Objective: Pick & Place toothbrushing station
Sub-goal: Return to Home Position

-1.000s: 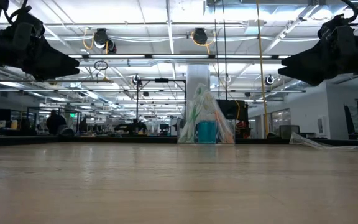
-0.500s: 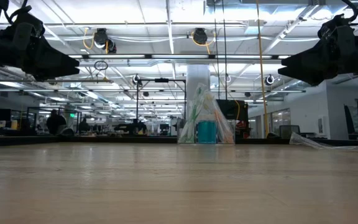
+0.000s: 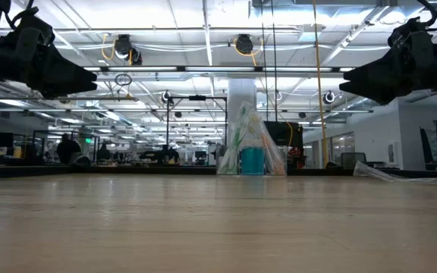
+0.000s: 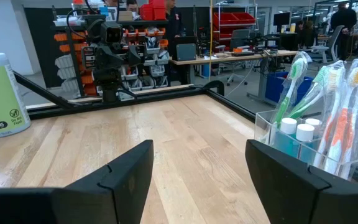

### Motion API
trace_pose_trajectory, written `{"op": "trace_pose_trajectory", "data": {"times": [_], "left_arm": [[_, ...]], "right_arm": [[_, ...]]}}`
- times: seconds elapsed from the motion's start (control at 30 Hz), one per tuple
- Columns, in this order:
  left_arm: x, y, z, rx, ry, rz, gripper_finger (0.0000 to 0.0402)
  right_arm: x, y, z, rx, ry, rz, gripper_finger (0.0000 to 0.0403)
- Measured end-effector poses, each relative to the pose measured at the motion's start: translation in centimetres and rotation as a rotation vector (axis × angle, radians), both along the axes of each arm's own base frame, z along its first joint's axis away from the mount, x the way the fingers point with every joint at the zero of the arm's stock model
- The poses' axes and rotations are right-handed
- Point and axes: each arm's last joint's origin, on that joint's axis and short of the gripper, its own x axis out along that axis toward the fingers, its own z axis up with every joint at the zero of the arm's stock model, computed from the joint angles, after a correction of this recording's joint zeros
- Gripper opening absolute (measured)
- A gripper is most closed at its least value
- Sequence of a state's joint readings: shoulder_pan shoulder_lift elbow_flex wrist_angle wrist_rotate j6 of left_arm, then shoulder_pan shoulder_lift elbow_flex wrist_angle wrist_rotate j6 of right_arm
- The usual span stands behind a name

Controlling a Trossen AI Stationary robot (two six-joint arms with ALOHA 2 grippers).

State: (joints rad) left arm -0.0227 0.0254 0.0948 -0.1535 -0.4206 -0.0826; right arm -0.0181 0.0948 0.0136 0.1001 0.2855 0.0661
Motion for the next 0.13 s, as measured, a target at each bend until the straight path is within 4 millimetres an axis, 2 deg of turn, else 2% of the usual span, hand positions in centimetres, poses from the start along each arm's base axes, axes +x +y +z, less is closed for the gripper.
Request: {"op": "trace_pose_trajectory", "data": {"times": [0.13], "left_arm": [[0.00,0.00,0.00,0.000,0.000,-0.001,0.0234]], "right_arm": [[0.00,0.00,0.01,0.000,0.000,0.000,0.0248]]}}
